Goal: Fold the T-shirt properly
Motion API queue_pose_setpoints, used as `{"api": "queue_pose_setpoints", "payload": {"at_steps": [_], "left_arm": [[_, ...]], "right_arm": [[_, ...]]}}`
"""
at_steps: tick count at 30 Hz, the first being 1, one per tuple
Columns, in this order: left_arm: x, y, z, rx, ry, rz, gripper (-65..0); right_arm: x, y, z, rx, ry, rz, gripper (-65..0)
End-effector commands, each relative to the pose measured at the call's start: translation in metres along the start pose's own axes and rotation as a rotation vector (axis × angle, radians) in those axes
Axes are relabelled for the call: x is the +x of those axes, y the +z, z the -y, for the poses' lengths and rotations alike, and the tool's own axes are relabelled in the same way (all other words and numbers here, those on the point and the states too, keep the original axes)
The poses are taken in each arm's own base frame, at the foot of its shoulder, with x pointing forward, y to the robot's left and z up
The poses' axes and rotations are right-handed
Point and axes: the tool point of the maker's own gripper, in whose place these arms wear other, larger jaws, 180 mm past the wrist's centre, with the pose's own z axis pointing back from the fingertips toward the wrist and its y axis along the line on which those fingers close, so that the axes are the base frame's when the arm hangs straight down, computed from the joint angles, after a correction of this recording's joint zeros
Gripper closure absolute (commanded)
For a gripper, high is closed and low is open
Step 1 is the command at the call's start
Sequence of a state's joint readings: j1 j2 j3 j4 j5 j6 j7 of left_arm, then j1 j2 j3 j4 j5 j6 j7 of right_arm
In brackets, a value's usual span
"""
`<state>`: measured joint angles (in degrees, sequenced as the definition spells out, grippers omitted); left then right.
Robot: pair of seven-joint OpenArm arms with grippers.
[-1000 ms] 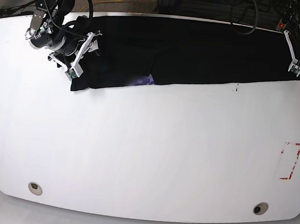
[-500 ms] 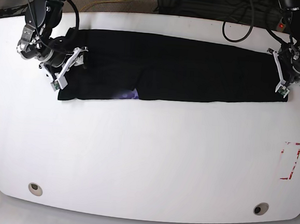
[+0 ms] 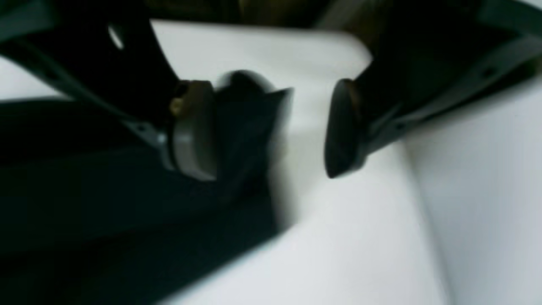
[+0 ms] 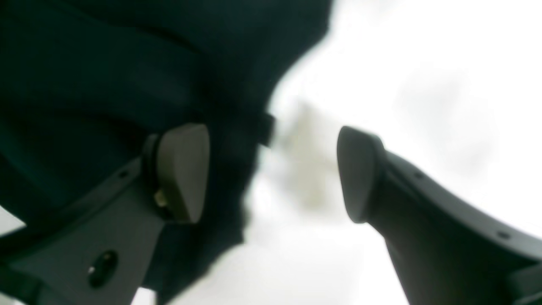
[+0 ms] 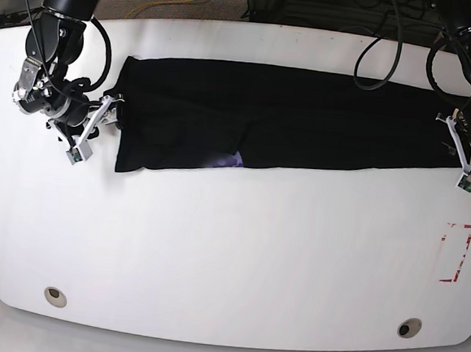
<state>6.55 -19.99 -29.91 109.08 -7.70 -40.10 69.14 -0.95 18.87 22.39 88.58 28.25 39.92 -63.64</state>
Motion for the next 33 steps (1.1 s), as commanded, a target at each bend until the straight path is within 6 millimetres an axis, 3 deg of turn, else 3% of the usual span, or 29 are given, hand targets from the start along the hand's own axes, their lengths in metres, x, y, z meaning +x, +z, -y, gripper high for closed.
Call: {"api": "queue_pose_setpoints", "payload": {"at_steps": [1, 7, 13, 18, 25, 29, 33], "left_arm": [[0.009, 0.013, -0.028, 0.053, -0.016, 0.04, -38.6], [0.016, 0.022, -0.041, 0.045, -0.002, 0.09, -38.6], [0.028, 0.028, -0.034, -0.039, 0.012, 0.156, -38.8], [0.01, 0.014, -0.029, -0.099, 0.07, 0.104, -38.8], [-0.015, -0.001, 0.0, -0.186, 0.044, 0.022, -38.8], [-0.019, -0.004, 0.018, -0.228, 0.015, 0.026, -38.8], [-0.023, -0.005, 0.022, -0.239, 0.012, 0.024, -38.8]], "right_arm": [[0.014, 0.008, 0.006, -0.019, 0.023, 0.038, -45.0], [0.014, 0.007, 0.005, -0.017, 0.021, 0.038, -45.0], [0.015, 0.008, 0.005, -0.016, 0.021, 0.041, -45.0], [0.016, 0.007, 0.003, -0.007, 0.019, 0.047, -45.0], [0.011, 0.002, -0.006, 0.01, 0.009, 0.029, -45.0], [0.017, 0.007, -0.018, 0.011, 0.036, 0.059, -45.0], [0.04, 0.024, -0.029, -0.019, 0.111, 0.108, -45.0]]}}
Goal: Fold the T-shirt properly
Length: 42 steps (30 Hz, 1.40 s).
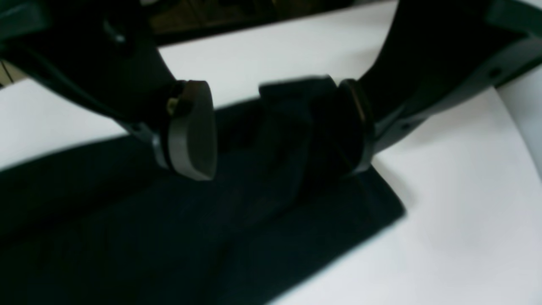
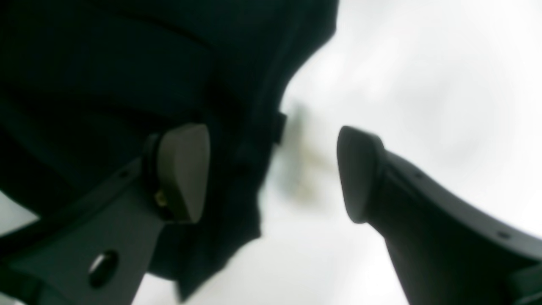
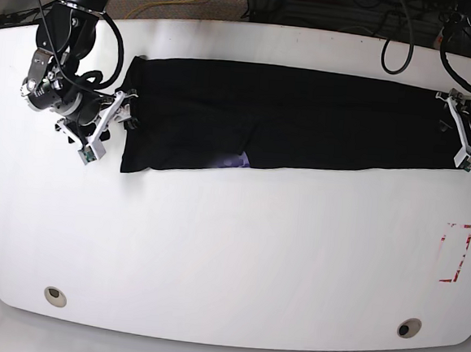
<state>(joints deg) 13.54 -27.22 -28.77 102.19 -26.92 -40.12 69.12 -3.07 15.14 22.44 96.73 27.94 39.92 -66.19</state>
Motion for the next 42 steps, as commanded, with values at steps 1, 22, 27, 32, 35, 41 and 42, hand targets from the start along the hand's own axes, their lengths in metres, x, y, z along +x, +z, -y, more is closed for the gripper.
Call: {"api": "queue_pose_setpoints", "payload": {"at_steps": [1, 22, 27, 32, 35, 41, 42], "left_arm": [[0.008, 0.006, -0.009, 0.026, -0.021, 0.02, -38.8], [0.002, 0.014, -0.01, 0.144, -0.127, -0.06, -38.5], [-0.01, 0.007, -0.006, 0.172, -0.139, -0.08, -38.5], [-0.018, -0.003, -0.002, 0.142, -0.117, -0.077, -38.5], [-0.026, -0.01, -0.007, 0.13, -0.086, -0.102, -38.5], [-0.028, -0.008, -0.019, 0.148, -0.092, -0.114, -35.7], [-0.028, -0.008, -0.02, 0.149, -0.092, -0.117, -33.1]], "right_arm": [[0.034, 0.022, -0.001, -0.04, 0.079, 0.077, -45.0], [-0.003, -0.03, -0.136, 0.271, 0.185, -0.035, -45.2], [-0.015, -0.042, -0.135, 0.295, 0.13, -0.041, -45.2], [-0.019, -0.044, -0.134, 0.297, 0.122, -0.051, -45.2], [-0.019, -0.044, -0.133, 0.294, 0.122, -0.053, -45.2], [-0.019, -0.044, -0.133, 0.292, 0.123, -0.051, -45.2], [-0.019, -0.044, -0.133, 0.292, 0.123, -0.051, -45.2]]}}
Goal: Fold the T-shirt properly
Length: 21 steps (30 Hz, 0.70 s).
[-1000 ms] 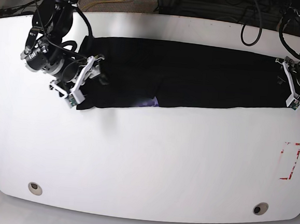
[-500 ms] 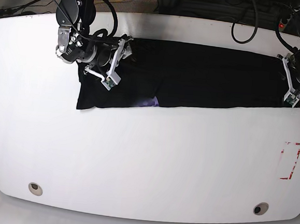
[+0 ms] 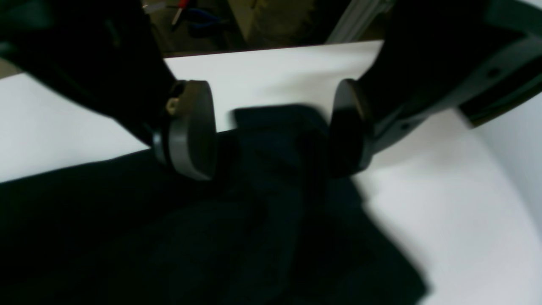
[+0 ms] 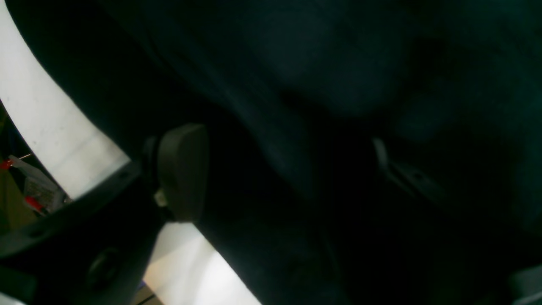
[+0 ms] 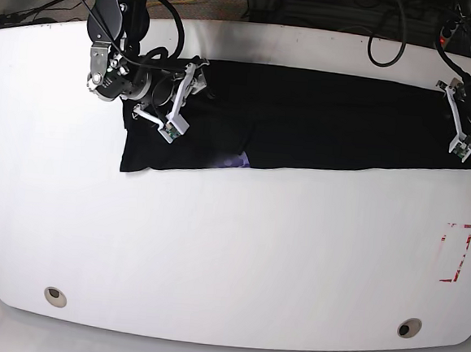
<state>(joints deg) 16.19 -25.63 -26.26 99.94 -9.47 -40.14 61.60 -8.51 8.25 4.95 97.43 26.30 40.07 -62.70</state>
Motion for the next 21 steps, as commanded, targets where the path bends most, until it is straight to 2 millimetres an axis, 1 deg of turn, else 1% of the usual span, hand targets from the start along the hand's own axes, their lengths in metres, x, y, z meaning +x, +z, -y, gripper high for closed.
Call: {"api": "queue_pose_setpoints", "payload": {"at_steps": [1, 2, 4, 6, 8, 10, 12, 13, 15, 19, 21], "left_arm": [[0.007, 0.007, -0.015, 0.037, -0.008, 0.024, -29.7], [0.012, 0.008, -0.018, 0.044, -0.005, 0.035, -26.1], [0.02, 0.009, -0.024, 0.06, -0.002, 0.053, -23.1], [0.022, 0.013, -0.038, 0.104, -0.023, 0.037, -22.8], [0.023, 0.015, -0.047, 0.142, -0.034, 0.022, -22.6], [0.029, 0.018, -0.057, 0.175, -0.039, 0.024, -22.4], [0.036, 0.02, -0.061, 0.188, -0.046, 0.033, -22.4], [0.04, 0.024, -0.069, 0.208, -0.058, 0.037, -22.2], [0.047, 0.028, -0.077, 0.226, -0.09, 0.038, -20.4], [0.05, 0.027, -0.089, 0.235, -0.11, 0.021, -19.6], [0.048, 0.023, -0.097, 0.234, -0.088, 0.009, -19.7]], "right_arm": [[0.003, 0.003, 0.003, -0.011, 0.007, 0.005, -45.2], [0.003, 0.003, 0.003, -0.011, 0.007, 0.005, -45.2], [0.003, 0.003, 0.003, -0.011, 0.007, 0.005, -45.2], [0.003, 0.003, 0.003, -0.011, 0.007, 0.005, -45.2], [0.003, 0.003, 0.003, -0.011, 0.007, 0.005, -45.2], [0.002, 0.004, 0.004, -0.015, 0.005, 0.005, -45.2], [0.002, 0.007, 0.01, -0.031, -0.009, 0.011, -45.2], [0.001, 0.008, 0.013, -0.037, -0.021, 0.015, -45.2], [0.001, 0.01, 0.017, -0.046, -0.029, 0.019, -45.2], [0.003, 0.011, 0.018, -0.049, -0.027, 0.023, -45.2], [0.003, 0.011, 0.018, -0.05, -0.025, 0.023, -45.2]]}}
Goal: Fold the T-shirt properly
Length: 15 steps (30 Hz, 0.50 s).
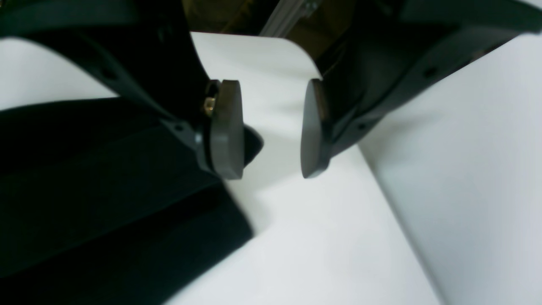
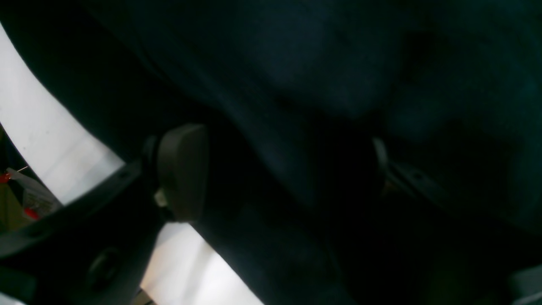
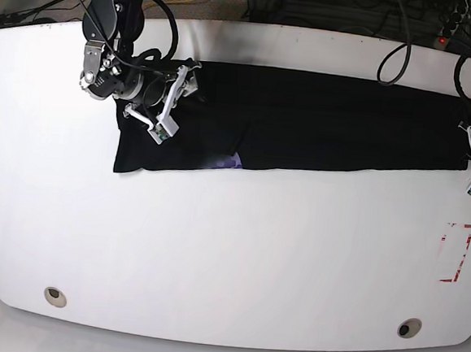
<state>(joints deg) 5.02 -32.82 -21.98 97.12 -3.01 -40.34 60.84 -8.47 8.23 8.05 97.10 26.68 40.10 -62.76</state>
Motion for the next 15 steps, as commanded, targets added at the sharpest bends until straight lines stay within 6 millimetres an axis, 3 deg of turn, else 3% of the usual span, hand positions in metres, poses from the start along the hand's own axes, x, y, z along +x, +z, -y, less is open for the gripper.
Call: {"api": "queue_pose_setpoints", "payload": {"at_steps": [1, 6, 10, 15], "left_arm": [[-0.004, 0.0, -0.026, 0.04, 0.019, -0.024, -19.7], [-0.009, -0.008, -0.041, 0.038, 0.015, -0.054, -20.6], [-0.001, -0.008, -0.048, 0.044, 0.012, -0.011, -28.3], [0.01, 0.019, -0.053, 0.06, 0.049, 0.061, -36.0]], "right_arm": [[0.004, 0.004, 0.004, -0.017, 0.014, 0.006, -45.2], [0.004, 0.004, 0.004, -0.017, 0.014, 0.006, -45.2], [0.005, 0.004, 0.003, -0.013, 0.012, 0.01, -45.2], [0.005, 0.004, 0.003, -0.014, 0.013, 0.011, -45.2]]}}
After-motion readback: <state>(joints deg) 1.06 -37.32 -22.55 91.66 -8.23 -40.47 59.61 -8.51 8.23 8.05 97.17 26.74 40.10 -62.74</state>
